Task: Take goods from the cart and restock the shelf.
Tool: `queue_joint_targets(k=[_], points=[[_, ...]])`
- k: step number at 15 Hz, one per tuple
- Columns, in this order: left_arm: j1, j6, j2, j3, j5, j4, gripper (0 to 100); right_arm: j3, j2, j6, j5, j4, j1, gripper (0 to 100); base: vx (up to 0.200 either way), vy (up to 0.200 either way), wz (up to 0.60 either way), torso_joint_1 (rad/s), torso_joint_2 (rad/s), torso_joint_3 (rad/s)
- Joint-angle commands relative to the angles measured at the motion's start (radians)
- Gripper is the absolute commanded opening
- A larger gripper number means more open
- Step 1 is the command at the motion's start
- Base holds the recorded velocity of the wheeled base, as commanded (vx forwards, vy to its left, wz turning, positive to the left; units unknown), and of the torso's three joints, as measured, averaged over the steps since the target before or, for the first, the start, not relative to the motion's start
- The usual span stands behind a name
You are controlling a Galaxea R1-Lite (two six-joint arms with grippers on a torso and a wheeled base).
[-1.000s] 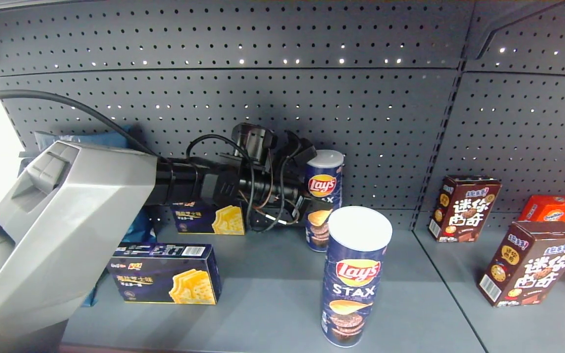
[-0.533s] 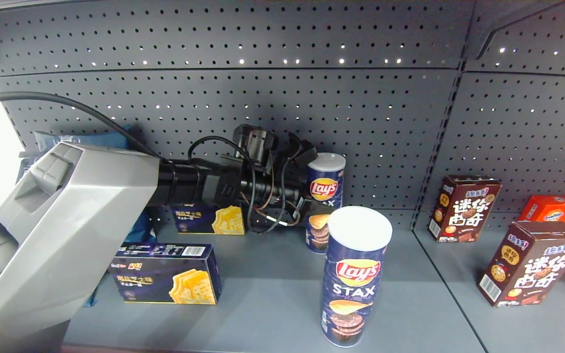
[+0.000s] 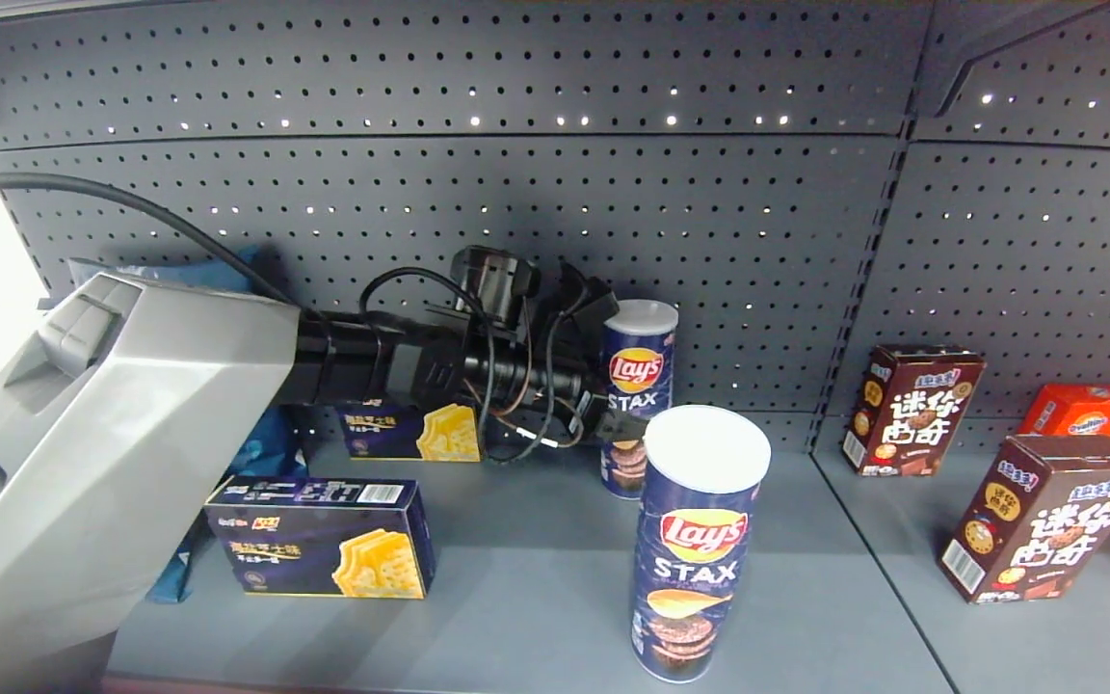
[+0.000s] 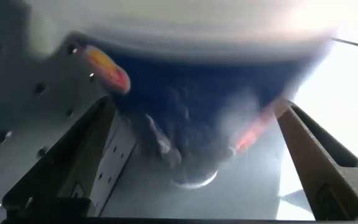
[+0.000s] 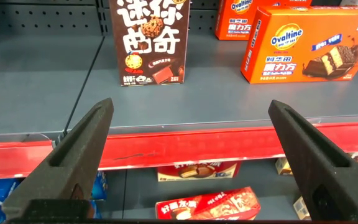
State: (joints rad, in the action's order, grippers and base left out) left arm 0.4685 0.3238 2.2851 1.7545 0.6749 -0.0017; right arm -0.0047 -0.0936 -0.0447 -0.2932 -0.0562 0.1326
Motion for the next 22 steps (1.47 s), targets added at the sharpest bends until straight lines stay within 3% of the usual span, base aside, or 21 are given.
queue_joint_targets(k=[1,5,11,13,16,18,21,22], points=[[-0.018,0.001,-0.065,-0.076,-0.001,-0.008,100,0.0,-0.001,-0.001,0.0,-0.001,-0.001,100,0.0,0.0,0.0,0.0,0.0,0.0],[-0.074,0.031,-0.184,-0.164,-0.001,-0.004,100,0.0,-0.001,-0.006,0.003,-0.001,0.001,100,0.0,0.0,0.0,0.0,0.0,0.0],[-0.189,0.031,-0.437,-0.339,-0.008,-0.009,100,0.0,-0.001,-0.012,0.009,-0.001,0.001,100,0.0,0.0,0.0,0.0,0.0,0.0],[-0.26,0.029,-0.593,-0.451,-0.008,-0.003,100,0.0,-0.001,-0.023,0.016,-0.001,0.001,100,0.0,0.0,0.0,0.0,0.0,0.0],[-0.321,0.026,-0.788,-0.65,-0.023,-0.012,100,0.0,-0.001,-0.03,0.043,-0.001,0.001,100,0.0,0.0,0.0,0.0,0.0,0.0],[-0.404,0.021,-0.972,-0.825,-0.09,-0.027,100,0.0,-0.001,-0.026,0.042,-0.001,0.001,100,0.0,0.0,0.0,0.0,0.0,0.0],[-0.53,-0.052,-1.155,-1.012,-0.1,-0.138,100,0.0,-0.001,-0.026,0.037,-0.001,-0.001,100,0.0,0.0,0.0,0.0,0.0,0.0],[-0.567,-0.109,-1.228,-1.073,-0.101,-0.179,100,0.0,-0.001,-0.027,0.037,-0.001,-0.001,100,0.0,0.0,0.0,0.0,0.0,0.0]])
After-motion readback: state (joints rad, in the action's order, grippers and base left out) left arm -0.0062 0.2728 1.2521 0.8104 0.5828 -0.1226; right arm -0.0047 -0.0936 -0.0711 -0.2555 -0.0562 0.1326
